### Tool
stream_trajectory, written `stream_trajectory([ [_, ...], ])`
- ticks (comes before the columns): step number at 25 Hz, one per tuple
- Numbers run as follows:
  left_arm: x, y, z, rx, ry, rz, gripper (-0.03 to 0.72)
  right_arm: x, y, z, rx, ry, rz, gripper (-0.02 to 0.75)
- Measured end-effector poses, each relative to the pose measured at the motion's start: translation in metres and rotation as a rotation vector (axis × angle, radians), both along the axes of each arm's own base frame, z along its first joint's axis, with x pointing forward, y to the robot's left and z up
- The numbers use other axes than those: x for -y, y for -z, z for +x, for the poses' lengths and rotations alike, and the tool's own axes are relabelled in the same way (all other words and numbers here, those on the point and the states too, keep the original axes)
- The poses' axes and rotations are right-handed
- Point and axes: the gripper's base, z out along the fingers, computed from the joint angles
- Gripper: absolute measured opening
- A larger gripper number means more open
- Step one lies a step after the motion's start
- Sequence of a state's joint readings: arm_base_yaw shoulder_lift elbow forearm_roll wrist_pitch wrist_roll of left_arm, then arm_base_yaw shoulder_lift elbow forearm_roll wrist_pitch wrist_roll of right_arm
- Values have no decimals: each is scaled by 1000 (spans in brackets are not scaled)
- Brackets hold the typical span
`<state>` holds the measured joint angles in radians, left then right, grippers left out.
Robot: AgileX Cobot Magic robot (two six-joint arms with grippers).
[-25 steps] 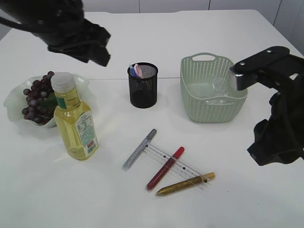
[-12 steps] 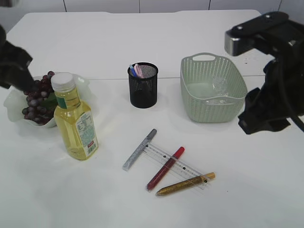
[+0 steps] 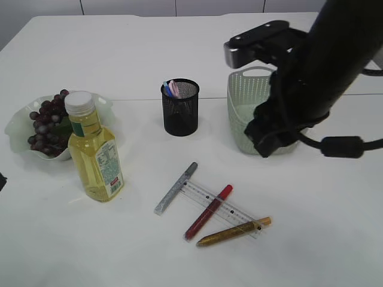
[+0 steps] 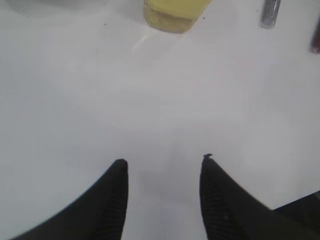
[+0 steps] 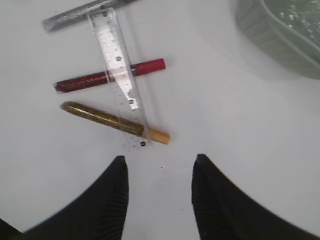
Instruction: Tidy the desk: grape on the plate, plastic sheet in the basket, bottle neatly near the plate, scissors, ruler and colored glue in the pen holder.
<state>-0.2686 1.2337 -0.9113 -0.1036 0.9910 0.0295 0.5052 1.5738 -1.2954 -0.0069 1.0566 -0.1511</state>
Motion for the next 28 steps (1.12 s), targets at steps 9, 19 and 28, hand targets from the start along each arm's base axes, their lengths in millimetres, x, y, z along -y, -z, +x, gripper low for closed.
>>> stream_trajectory([
  [9, -10, -9, -38, 73, -89, -63, 350, -49, 41, 39, -109, -150, 38, 316],
  [19, -10, -17, -48, 103, -109, -117, 350, -93, 70, 67, -97, -223, 17, 376],
  [28, -8, -17, -49, 86, -112, -137, 350, -104, 101, 87, -142, -216, -78, 502],
])
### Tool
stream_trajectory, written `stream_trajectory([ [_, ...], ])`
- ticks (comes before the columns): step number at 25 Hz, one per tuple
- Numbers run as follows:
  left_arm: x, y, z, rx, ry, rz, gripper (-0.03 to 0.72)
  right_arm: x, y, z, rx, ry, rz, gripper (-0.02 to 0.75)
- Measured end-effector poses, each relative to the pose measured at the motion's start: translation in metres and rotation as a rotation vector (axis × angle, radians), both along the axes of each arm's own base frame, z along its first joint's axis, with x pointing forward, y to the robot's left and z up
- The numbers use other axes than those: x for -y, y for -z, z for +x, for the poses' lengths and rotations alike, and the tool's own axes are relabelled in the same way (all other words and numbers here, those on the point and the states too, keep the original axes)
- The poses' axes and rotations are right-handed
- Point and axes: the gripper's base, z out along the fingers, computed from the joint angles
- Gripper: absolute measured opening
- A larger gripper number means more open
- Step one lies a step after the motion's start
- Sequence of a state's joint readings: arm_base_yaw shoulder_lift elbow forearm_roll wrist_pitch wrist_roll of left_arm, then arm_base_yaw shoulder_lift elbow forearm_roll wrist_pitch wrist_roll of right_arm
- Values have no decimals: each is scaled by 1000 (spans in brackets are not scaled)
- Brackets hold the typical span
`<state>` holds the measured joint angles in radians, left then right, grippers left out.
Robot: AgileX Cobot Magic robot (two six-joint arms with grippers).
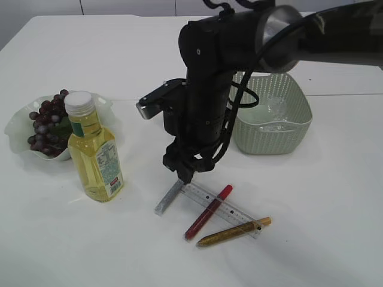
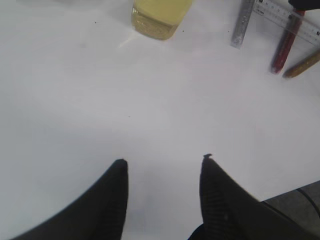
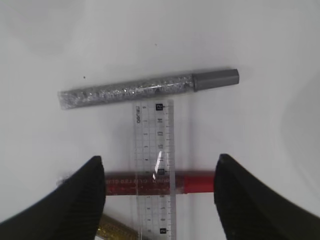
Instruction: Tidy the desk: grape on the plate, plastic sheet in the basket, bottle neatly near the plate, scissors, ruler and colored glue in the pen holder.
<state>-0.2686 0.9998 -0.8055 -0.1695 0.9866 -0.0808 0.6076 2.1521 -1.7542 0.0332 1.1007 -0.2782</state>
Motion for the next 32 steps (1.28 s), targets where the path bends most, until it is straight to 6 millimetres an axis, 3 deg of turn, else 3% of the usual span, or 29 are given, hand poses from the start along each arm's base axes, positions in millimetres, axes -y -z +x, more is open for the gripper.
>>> stream_trajectory([
  [11, 0, 0, 0, 0, 0, 0, 350, -9, 28, -4, -38, -35, -78, 503],
  [24, 0, 0, 0, 0, 0, 0, 350, -11, 36, -3, -24, -14, -104, 554],
  [32, 0, 0, 0, 0, 0, 0, 350, -11, 52, -1, -49, -14, -123, 554],
])
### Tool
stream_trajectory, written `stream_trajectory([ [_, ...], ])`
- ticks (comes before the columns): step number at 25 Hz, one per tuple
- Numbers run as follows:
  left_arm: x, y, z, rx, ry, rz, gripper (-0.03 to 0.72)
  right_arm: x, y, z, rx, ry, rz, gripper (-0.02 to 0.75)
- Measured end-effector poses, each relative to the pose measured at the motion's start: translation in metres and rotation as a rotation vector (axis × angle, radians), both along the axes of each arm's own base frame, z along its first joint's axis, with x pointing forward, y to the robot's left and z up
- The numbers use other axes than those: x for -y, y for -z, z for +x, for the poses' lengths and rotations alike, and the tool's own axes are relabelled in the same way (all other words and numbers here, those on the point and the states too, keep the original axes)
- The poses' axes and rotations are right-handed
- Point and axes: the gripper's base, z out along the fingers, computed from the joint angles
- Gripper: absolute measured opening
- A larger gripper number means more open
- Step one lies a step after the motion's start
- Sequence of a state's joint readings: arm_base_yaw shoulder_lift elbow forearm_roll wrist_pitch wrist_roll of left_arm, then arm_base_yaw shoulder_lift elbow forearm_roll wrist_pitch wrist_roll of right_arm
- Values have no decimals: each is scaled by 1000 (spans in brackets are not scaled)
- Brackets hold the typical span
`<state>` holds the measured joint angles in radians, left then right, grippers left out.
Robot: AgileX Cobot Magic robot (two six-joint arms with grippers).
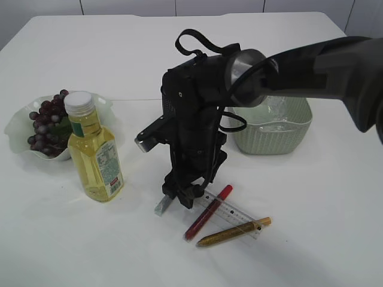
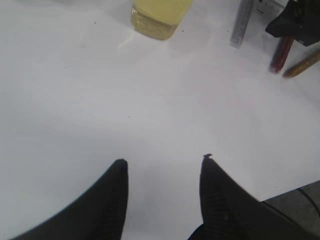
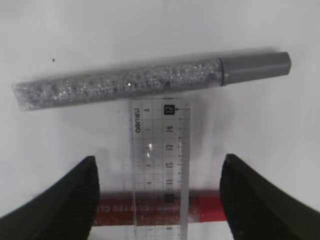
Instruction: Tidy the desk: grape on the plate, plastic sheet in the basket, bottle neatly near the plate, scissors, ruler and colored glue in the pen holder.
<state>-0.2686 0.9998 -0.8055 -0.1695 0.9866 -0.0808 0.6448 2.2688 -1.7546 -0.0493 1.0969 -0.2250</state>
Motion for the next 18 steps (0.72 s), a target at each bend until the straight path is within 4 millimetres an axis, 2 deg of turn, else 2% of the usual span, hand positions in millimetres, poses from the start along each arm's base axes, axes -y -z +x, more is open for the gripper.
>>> stream_trajectory([
  [18, 0, 0, 0, 0, 2, 1, 350, -1, 7, 2, 6, -3, -1, 552],
])
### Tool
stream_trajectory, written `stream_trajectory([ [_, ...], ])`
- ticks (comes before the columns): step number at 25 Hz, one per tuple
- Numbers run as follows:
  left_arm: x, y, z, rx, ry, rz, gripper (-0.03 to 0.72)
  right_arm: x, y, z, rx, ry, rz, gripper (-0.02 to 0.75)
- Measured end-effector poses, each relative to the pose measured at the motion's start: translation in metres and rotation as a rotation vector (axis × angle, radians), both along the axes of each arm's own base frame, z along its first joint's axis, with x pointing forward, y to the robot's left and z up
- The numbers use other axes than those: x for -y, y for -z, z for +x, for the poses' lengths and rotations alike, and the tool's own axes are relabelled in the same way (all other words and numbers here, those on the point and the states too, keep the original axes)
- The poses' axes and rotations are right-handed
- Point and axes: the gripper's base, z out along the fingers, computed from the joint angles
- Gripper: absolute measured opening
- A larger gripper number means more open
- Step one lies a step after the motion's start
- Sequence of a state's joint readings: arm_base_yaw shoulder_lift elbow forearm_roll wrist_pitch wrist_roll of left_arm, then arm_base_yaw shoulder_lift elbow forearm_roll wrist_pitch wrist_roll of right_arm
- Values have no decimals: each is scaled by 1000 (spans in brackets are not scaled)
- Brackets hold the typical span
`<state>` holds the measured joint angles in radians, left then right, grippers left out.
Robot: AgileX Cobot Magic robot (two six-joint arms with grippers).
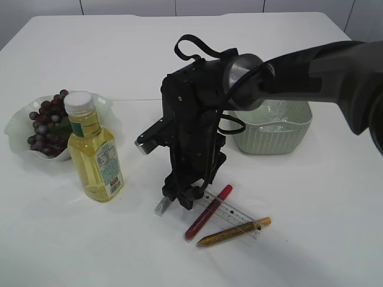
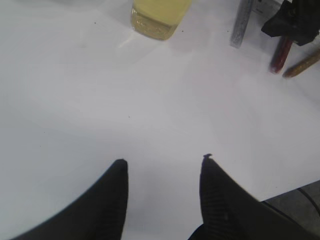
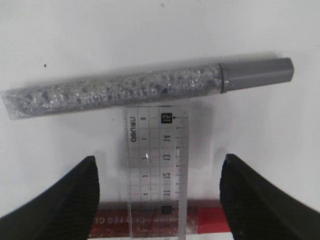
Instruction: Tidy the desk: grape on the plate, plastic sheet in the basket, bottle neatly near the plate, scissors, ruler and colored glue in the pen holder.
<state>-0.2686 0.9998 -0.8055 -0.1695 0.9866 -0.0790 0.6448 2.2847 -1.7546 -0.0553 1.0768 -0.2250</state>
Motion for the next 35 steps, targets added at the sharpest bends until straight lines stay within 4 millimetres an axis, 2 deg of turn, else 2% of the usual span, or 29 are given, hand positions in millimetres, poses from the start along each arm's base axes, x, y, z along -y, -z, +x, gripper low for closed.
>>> stream_trajectory([
  [13, 0, 0, 0, 0, 2, 0, 350, -1, 8, 1, -7, 0, -5, 546],
  [15, 0, 0, 0, 0, 2, 0, 350, -1, 8, 1, -6, 0, -4, 517],
  [24, 0, 0, 0, 0, 2, 0, 350, -1, 8, 1, -6, 0, -4, 293],
  [35, 0, 0, 0, 0, 2, 0, 350, -1, 8, 0, -12, 2, -4, 271],
])
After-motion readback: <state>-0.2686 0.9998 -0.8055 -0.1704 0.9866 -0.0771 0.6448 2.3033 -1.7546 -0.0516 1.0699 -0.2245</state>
